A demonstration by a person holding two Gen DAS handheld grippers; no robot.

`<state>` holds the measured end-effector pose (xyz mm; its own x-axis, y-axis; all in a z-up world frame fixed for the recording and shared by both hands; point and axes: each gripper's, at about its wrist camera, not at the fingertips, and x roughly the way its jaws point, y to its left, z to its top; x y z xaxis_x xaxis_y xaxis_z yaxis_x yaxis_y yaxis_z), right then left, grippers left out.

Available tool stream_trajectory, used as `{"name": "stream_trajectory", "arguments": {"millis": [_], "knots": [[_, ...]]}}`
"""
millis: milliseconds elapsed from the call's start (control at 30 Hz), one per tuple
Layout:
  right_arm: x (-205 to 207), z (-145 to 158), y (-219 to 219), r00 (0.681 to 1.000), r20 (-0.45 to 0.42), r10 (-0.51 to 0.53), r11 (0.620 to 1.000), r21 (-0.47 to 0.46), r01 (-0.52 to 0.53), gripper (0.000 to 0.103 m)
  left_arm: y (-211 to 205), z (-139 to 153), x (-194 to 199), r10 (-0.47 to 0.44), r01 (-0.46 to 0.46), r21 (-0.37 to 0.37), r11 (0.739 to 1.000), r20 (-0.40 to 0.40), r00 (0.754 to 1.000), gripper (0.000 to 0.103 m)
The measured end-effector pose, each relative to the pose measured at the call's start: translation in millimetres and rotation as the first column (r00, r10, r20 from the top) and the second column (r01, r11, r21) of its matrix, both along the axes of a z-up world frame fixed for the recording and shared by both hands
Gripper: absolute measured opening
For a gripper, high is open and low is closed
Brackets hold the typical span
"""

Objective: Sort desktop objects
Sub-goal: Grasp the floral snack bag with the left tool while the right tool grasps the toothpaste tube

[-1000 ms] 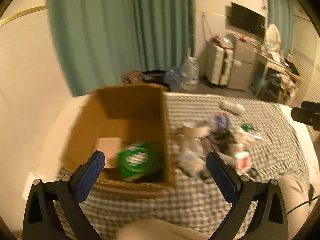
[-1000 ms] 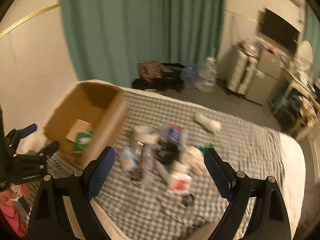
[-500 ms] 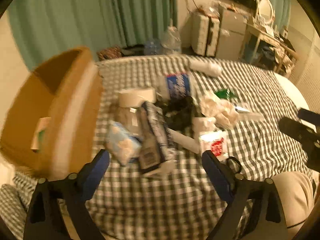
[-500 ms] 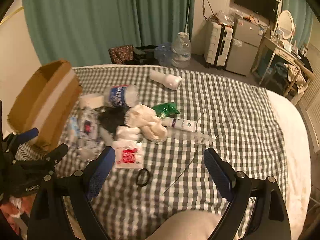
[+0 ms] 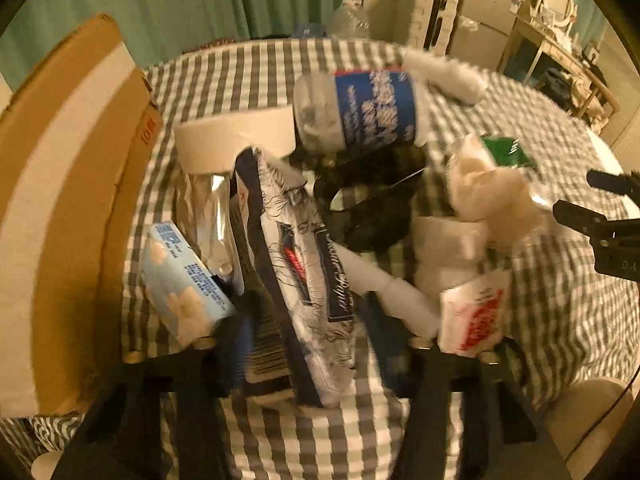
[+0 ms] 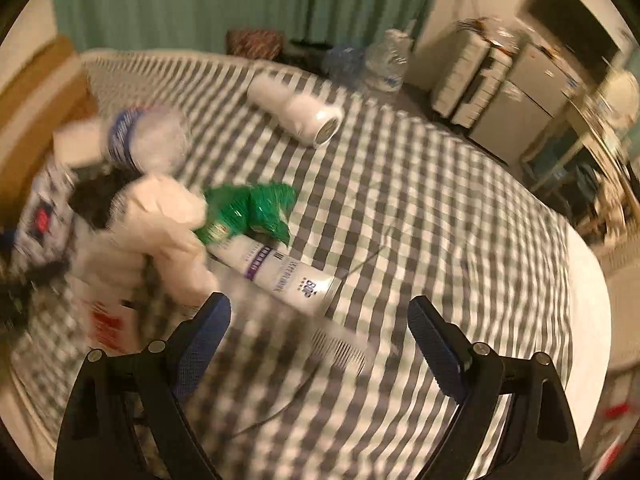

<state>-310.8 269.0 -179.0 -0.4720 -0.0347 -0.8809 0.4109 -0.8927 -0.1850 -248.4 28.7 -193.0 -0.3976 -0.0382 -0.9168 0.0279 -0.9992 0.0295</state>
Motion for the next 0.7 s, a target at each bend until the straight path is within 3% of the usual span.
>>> {"name": "stream_trajectory", "arguments": {"millis": [133, 233, 333, 367, 500, 700], "knots": [[-17, -25, -10, 0.994, 0.064, 0.086, 0.996, 0.008, -0.087, 0.075, 0, -8, -9, -0.001, 0.001, -0.020, 1.000, 0.005, 1.000, 0.038], [-24, -36, -15, 0.990, 0.082, 0.114, 0.993, -0.026, -0.112, 0.071, -2, -5, -10, -0.001, 0.001, -0.044, 0.999, 0.002, 1.000, 0.022], [-22, -34, -11, 0.986, 0.135, 0.100, 0.990, -0.114, -0.085, 0.048, -10, 7, -8, -0.003, 0.003, -0.017, 1.000, -0.007, 1.000, 0.013], [-19, -33, -10, 0.986, 0.140, 0.090, 0.990, -0.117, -0.074, 0.044, -15, 12, -6, 0.001, -0.001, 0.006, 1.000, -0.009, 1.000, 0.013], [9, -27, -6, 0.987, 0.147, 0.059, 0.995, -0.085, -0.047, 0.040, -29, 35, 9, 0.014, -0.011, 0.075, 0.997, -0.042, 0.999, 0.012], [52, 0, 3, 0.993, 0.121, 0.013, 0.996, -0.094, -0.002, 0.036, -37, 75, 39, 0.007, 0.002, 0.091, 0.996, -0.109, 0.994, 0.012]]}}
